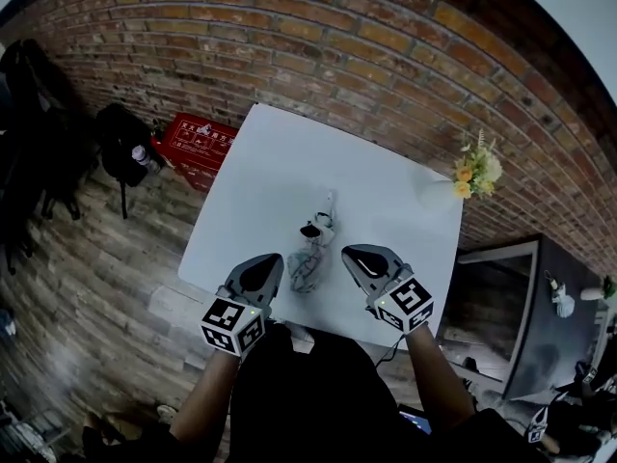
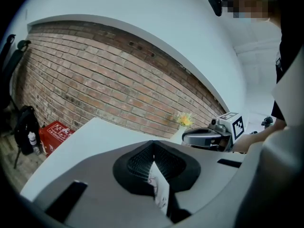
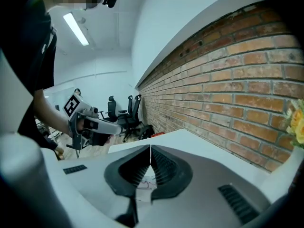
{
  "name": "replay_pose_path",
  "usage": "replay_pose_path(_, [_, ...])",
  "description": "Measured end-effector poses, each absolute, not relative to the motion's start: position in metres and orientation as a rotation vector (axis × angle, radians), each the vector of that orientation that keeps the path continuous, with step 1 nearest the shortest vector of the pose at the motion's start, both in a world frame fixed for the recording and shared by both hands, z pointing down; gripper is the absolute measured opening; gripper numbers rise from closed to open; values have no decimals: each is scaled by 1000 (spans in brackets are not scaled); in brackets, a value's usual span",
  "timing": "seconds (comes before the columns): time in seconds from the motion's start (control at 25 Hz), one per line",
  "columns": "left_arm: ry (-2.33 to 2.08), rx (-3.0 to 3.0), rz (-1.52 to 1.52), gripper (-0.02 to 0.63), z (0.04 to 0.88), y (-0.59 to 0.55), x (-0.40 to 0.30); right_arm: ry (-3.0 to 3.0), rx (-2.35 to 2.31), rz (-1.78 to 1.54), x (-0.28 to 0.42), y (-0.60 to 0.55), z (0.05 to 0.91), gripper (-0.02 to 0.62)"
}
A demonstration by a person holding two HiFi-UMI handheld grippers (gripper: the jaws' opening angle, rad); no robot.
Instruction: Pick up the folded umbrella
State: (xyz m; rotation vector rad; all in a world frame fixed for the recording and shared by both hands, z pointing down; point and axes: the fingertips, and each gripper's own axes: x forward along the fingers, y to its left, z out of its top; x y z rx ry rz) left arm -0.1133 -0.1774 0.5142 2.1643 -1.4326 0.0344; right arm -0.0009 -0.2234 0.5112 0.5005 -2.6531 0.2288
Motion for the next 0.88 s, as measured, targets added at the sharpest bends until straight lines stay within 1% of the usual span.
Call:
replay_pose_path(0.2, [-1520, 2082, 3, 14, 518, -175, -113, -2617, 254, 129, -19, -225, 526, 21])
replay_pose_path(0.6, [-1696, 1922, -13, 14, 534, -159, -104, -2420, -292, -294, -44, -208, 566, 23])
replay_pose_path(0.88, [-1788, 1818, -42, 14, 549, -144, -108, -2243, -562, -512, -42, -194, 605, 25])
